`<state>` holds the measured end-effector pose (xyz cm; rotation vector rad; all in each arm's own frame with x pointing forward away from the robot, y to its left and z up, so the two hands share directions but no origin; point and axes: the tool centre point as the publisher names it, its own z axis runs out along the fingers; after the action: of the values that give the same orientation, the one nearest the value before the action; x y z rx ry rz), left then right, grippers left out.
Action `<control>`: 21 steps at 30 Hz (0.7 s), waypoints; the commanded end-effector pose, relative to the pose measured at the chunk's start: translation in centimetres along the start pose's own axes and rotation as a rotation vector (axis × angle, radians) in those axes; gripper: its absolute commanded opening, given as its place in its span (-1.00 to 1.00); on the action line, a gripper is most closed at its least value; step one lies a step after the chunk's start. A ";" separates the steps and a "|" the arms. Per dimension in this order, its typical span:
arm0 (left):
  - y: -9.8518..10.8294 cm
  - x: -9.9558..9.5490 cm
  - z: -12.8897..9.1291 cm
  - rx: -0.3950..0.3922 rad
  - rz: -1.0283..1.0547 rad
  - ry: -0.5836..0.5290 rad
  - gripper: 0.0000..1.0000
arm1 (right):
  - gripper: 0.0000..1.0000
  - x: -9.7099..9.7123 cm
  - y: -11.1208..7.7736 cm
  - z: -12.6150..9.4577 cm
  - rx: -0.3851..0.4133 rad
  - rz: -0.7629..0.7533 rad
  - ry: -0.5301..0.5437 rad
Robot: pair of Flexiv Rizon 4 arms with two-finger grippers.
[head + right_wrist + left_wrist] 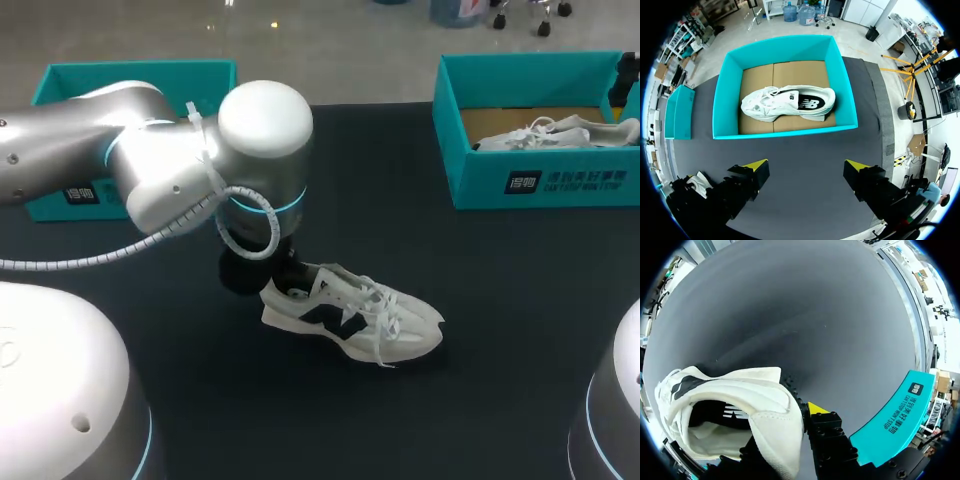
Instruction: Take the shoe out of the shoebox, open the shoe tongue, remove and reinsert the insole, then place the shoe into the shoebox
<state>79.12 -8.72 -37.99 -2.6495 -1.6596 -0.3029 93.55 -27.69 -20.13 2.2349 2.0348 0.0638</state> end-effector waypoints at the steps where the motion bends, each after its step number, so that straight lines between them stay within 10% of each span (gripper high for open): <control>1: 0.6 -0.8 1.8 0.012 -0.007 0.004 -1.00 | 1.00 0.0 0.0 0.0 0.000 0.000 0.001; 7: 0.4 -1.0 2.7 0.034 -0.009 -0.002 -0.97 | 1.00 0.0 0.0 0.0 0.000 0.000 0.001; 10: 0.5 -1.0 2.3 0.034 -0.010 -0.019 1.00 | 1.00 0.0 0.0 0.0 0.000 0.000 0.001; 21: 0.0 0.3 -1.7 0.068 -0.241 -0.170 1.00 | 1.00 0.0 0.0 0.0 0.000 0.000 0.001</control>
<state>79.48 -10.20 -37.68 -2.5106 -1.9451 -0.0634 93.55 -27.69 -20.13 2.2349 2.0348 0.0637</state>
